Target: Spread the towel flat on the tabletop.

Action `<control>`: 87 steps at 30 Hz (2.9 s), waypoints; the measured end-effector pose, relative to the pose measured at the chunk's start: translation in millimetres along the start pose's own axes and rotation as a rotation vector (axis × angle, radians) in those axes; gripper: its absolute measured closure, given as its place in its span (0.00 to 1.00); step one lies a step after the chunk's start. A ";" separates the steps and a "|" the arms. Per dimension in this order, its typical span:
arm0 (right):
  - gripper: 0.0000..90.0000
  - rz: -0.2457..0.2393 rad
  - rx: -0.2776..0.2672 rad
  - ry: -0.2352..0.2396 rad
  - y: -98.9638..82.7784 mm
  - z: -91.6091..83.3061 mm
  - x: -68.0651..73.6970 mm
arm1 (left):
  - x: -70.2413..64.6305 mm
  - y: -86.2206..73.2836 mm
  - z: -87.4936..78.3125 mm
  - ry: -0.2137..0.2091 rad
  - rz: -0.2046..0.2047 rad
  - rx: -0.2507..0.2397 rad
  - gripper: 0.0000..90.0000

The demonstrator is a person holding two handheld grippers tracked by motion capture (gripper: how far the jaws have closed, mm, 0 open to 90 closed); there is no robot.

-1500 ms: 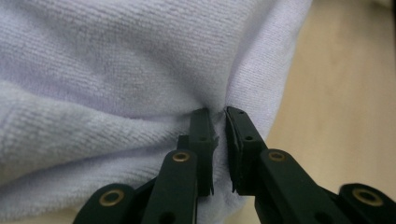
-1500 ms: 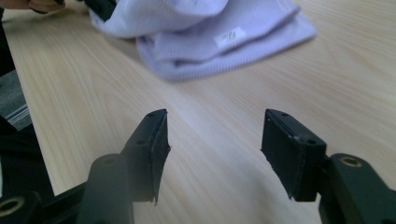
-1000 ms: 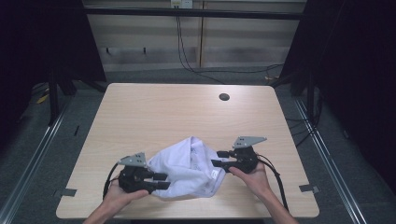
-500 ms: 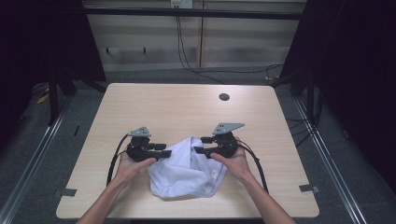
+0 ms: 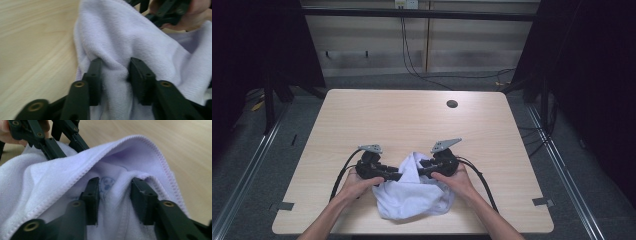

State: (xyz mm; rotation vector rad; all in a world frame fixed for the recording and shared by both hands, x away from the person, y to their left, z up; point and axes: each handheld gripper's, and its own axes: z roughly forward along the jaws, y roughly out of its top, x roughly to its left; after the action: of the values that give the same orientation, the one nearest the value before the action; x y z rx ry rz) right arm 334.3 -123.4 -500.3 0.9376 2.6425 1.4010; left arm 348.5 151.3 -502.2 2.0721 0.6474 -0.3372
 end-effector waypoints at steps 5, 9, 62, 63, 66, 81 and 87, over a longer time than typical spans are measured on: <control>0.94 -0.014 0.011 -0.033 4.8 -4.7 5.4 | -7.0 2.1 -9.5 0.045 0.034 -0.044 0.93; 0.94 0.007 -0.017 -0.051 9.5 -20.5 1.7 | -8.4 4.1 -27.6 0.063 0.034 -0.116 0.95; 0.96 0.087 -0.444 -0.427 76.4 -221.2 -34.0 | -94.6 77.8 -154.3 0.311 0.288 -0.543 0.95; 0.96 0.123 -0.405 -0.410 42.9 -212.4 -29.0 | -91.6 63.5 -143.8 0.302 0.261 -0.512 0.95; 0.96 0.177 -0.333 -0.396 -5.4 -198.9 -20.6 | -81.8 24.7 -112.7 0.233 0.174 -0.433 0.95; 0.68 0.301 -0.190 -0.421 -96.0 -204.1 -0.8 | -61.4 -29.6 -101.1 0.167 0.055 -0.331 0.77; 0.66 0.265 -0.241 -0.357 -99.9 -206.3 6.2 | -24.8 -31.6 -89.5 0.278 0.040 -0.269 0.76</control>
State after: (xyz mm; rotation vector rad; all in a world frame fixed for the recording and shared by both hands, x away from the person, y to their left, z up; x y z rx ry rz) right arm 222.7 -317.4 -450.2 1.3911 2.1013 1.3974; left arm 309.3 232.4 -463.4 1.8835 0.7702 0.0622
